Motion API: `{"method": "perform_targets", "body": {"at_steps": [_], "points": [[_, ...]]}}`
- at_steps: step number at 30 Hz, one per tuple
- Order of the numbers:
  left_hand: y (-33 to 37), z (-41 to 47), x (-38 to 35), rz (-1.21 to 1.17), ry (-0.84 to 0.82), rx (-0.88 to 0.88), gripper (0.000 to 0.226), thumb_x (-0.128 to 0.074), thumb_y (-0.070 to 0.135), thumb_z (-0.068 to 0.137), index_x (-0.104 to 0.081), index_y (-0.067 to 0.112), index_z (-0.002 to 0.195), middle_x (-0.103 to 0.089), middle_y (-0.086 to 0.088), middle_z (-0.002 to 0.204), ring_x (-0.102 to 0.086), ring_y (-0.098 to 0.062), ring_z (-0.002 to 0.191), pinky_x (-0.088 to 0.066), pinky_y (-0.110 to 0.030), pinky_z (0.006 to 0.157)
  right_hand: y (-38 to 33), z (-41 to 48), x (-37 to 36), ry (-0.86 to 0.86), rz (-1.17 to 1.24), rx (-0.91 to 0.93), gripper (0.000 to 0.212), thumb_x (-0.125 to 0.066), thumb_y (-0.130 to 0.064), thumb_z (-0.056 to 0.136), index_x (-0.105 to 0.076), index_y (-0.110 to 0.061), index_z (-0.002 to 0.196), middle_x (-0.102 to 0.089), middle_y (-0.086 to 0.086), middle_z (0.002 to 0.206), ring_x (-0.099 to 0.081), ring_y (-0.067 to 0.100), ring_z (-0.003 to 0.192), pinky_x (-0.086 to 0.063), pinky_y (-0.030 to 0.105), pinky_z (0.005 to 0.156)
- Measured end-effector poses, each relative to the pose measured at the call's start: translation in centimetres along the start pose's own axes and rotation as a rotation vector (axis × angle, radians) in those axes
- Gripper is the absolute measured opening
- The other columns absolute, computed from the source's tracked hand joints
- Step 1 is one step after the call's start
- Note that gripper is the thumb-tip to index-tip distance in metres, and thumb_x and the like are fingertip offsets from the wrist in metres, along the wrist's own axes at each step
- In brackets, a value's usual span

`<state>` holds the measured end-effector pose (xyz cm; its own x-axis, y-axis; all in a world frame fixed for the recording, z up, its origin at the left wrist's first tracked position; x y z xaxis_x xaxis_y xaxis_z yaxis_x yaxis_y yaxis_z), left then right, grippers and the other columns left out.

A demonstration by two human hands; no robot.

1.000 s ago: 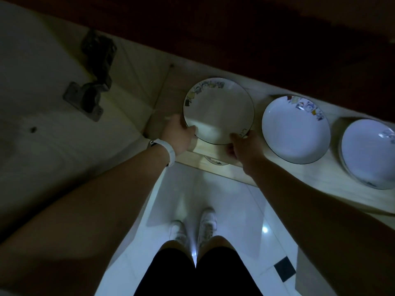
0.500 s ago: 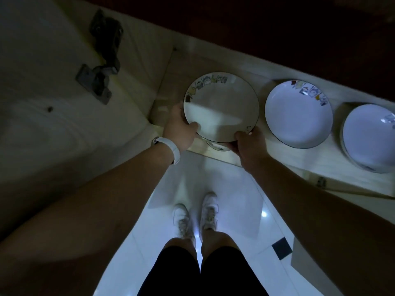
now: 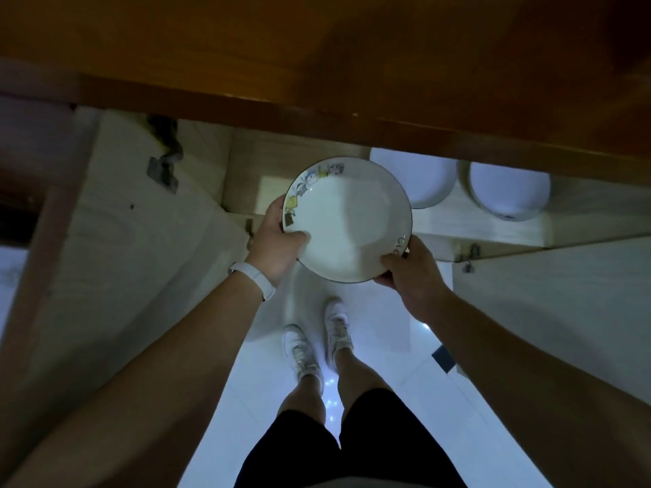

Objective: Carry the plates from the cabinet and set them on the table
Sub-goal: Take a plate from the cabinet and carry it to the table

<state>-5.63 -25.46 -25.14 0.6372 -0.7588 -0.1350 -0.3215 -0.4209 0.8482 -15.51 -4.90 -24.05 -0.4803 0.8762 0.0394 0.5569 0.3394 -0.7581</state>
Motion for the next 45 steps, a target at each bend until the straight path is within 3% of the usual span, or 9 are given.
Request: {"method": "perform_targets", "body": {"at_steps": [3, 9, 13, 18, 20, 23, 27, 34, 45], "points": [[1.4, -2.9, -1.5, -0.072, -0.072, 0.059, 0.067, -0.047, -0.019, 0.082, -0.05, 0.021, 0.136, -0.067, -0.005, 0.12, -0.065, -0.024, 0.101, -0.057, -0.034, 0.066, -0.2, -3.3, 1.7, -0.043, -0.008, 0.014, 0.041, -0.052, 0.004, 0.079, -0.062, -0.027, 0.103, -0.069, 0.004, 0.1, -0.069, 0.021, 0.092, -0.059, 0.032, 0.069], [3.0, -7.6, -5.4, -0.145, -0.227, 0.095, 0.07, -0.048, -0.019, 0.08, -0.056, 0.032, 0.127, -0.073, 0.005, 0.107, -0.07, -0.015, 0.09, -0.057, -0.03, 0.061, -1.0, -9.2, 6.3, 0.068, 0.041, 0.027, 0.038, -0.054, 0.0, 0.081, -0.061, -0.024, 0.109, -0.073, 0.005, 0.099, -0.072, 0.025, 0.09, -0.059, 0.033, 0.067], [4.6, -10.0, -8.3, -0.162, -0.3, 0.083, 0.069, -0.049, -0.021, 0.079, -0.059, 0.034, 0.119, -0.074, 0.007, 0.103, -0.071, -0.014, 0.089, -0.058, -0.03, 0.064, -1.8, -12.5, 8.5, 0.12, 0.143, 0.082, 0.04, -0.05, 0.002, 0.082, -0.061, -0.02, 0.113, -0.075, 0.001, 0.102, -0.072, 0.02, 0.093, -0.059, 0.033, 0.068], [5.9, -12.8, -11.9, -0.149, -0.419, 0.063, 0.071, -0.053, -0.021, 0.077, -0.051, 0.021, 0.135, -0.072, -0.001, 0.11, -0.069, -0.02, 0.096, -0.058, -0.033, 0.069, -1.7, -16.2, 11.9, 0.216, 0.22, 0.148, 0.049, -0.055, -0.005, 0.072, -0.063, -0.034, 0.11, -0.073, -0.003, 0.102, -0.072, 0.019, 0.092, -0.06, 0.037, 0.066], [6.3, -13.9, -13.4, -0.104, -0.462, 0.067, 0.072, -0.058, -0.011, 0.073, -0.05, 0.021, 0.137, -0.07, -0.004, 0.116, -0.067, -0.022, 0.099, -0.058, -0.035, 0.071, -1.6, -17.6, 13.3, 0.22, 0.196, 0.172, 0.058, -0.054, -0.005, 0.071, -0.057, -0.039, 0.118, -0.071, -0.003, 0.102, -0.072, 0.019, 0.085, -0.06, 0.041, 0.061], [6.8, -15.7, -15.6, -0.036, -0.521, 0.058, 0.071, -0.059, -0.006, 0.07, -0.053, 0.023, 0.134, -0.07, -0.004, 0.116, -0.067, -0.023, 0.101, -0.059, -0.038, 0.074, -1.4, -20.1, 15.4, 0.221, 0.17, 0.214, 0.061, -0.055, -0.008, 0.069, -0.053, -0.04, 0.12, -0.07, -0.004, 0.091, -0.07, 0.014, 0.068, -0.053, 0.032, 0.049], [6.8, -18.6, -19.2, 0.04, -0.602, 0.05, 0.07, -0.063, -0.003, 0.071, -0.054, 0.027, 0.133, -0.069, -0.002, 0.119, -0.066, -0.023, 0.104, -0.059, -0.042, 0.075, -0.3, -24.0, 19.1, 0.268, 0.231, 0.224, 0.057, -0.053, -0.004, 0.069, -0.056, -0.039, 0.115, -0.068, 0.001, 0.101, -0.07, 0.024, 0.086, -0.058, 0.042, 0.059], [4.9, -26.2, -26.5, 0.074, -0.762, 0.096, 0.063, -0.062, -0.002, 0.072, -0.059, 0.027, 0.127, -0.068, -0.004, 0.121, -0.064, -0.022, 0.105, -0.055, -0.04, 0.078, 3.2, -32.9, 26.1, 0.386, 0.308, 0.266, 0.059, -0.056, -0.003, 0.072, -0.056, -0.042, 0.117, -0.069, -0.005, 0.107, -0.069, 0.021, 0.095, -0.06, 0.043, 0.065], [0.2, -40.9, -39.6, 0.2, -0.984, 0.097, 0.056, -0.058, -0.001, 0.073, -0.064, 0.027, 0.12, -0.069, -0.006, 0.12, -0.066, -0.024, 0.103, -0.056, -0.039, 0.076, 9.9, -48.4, 37.8, 0.544, 0.544, 0.388, 0.058, -0.055, -0.007, 0.065, -0.061, -0.043, 0.111, -0.07, -0.001, 0.102, -0.069, 0.027, 0.093, -0.059, 0.045, 0.068]]}}
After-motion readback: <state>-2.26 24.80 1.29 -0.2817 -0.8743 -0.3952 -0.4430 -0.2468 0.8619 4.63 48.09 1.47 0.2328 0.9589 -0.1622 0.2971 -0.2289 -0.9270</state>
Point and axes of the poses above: each hand's wrist, its own z-axis towards the middle knuckle, its own x-axis out of the back of the hand, y = z × x, the point moved 5 cm from there along z, towards the middle knuckle
